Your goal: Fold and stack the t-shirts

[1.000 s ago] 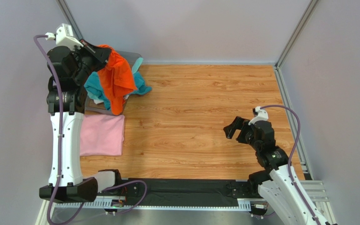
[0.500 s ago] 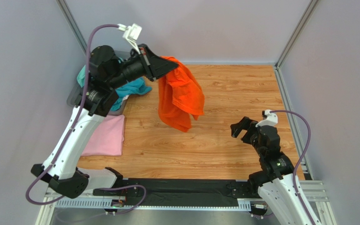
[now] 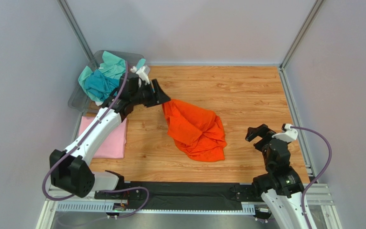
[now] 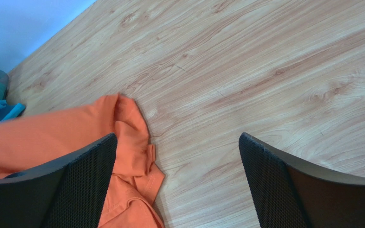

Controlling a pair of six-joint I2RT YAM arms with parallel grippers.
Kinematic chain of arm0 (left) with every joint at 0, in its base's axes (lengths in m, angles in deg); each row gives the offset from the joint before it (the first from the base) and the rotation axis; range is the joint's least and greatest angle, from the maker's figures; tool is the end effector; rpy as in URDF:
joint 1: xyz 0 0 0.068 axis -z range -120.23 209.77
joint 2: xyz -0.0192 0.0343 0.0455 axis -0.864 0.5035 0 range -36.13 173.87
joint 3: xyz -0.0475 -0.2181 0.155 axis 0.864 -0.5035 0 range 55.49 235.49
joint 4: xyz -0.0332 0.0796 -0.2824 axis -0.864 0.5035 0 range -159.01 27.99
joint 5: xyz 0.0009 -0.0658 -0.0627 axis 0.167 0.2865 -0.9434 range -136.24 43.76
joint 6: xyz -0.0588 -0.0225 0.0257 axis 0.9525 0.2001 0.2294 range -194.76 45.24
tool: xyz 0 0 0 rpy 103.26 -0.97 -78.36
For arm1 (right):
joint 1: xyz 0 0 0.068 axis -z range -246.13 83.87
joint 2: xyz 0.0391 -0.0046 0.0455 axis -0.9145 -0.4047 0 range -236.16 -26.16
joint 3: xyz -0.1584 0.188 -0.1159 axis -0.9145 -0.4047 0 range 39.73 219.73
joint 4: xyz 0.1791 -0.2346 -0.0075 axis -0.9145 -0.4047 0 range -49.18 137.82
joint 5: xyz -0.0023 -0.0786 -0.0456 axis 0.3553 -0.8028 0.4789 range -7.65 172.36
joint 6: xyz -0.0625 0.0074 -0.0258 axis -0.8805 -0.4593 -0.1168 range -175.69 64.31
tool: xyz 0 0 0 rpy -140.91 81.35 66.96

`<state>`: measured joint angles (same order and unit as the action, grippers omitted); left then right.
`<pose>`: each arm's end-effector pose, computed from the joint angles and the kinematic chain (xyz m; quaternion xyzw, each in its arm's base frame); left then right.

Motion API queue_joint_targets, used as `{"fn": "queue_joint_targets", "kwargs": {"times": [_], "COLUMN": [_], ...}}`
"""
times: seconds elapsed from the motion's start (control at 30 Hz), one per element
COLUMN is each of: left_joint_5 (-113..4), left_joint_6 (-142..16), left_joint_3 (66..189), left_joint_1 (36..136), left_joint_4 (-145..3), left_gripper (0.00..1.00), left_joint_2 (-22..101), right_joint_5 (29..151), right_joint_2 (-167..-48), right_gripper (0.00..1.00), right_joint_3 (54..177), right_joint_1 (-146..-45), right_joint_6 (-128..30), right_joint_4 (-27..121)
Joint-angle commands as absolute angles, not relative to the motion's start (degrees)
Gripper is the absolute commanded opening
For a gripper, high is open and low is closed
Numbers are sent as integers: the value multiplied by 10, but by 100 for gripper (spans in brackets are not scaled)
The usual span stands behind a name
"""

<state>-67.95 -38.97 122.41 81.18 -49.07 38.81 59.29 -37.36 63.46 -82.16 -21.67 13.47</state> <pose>0.3168 -0.1460 0.3291 -0.0090 0.8472 -0.3839 0.3671 0.1390 0.0177 0.2379 0.2376 0.7839 0.0823 0.5677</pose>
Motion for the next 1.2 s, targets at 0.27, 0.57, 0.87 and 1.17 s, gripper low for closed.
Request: {"fn": "queue_joint_targets", "kwargs": {"times": [0.27, 0.57, 0.87, 1.17], "left_joint_5": [-572, -498, -441, -383], "left_joint_6": [-389, -392, -396, -382], "left_joint_3": [1074, 1110, 1229, 1289], "left_joint_1": [768, 956, 1032, 1052], "left_joint_4": [-408, -435, -396, -332], "left_gripper": [100, 100, 96, 62], "left_joint_2": [385, 377, 545, 624], "right_joint_5": [688, 734, 756, 761], "right_joint_2": [-511, -587, -573, -553], "right_gripper": [100, 100, 100, 100], "right_joint_3": [631, 627, 621, 616], "right_joint_1": [-821, -821, -821, -822], "right_joint_6": [-253, -257, -257, -257], "right_joint_4": [214, 241, 244, 242]}}
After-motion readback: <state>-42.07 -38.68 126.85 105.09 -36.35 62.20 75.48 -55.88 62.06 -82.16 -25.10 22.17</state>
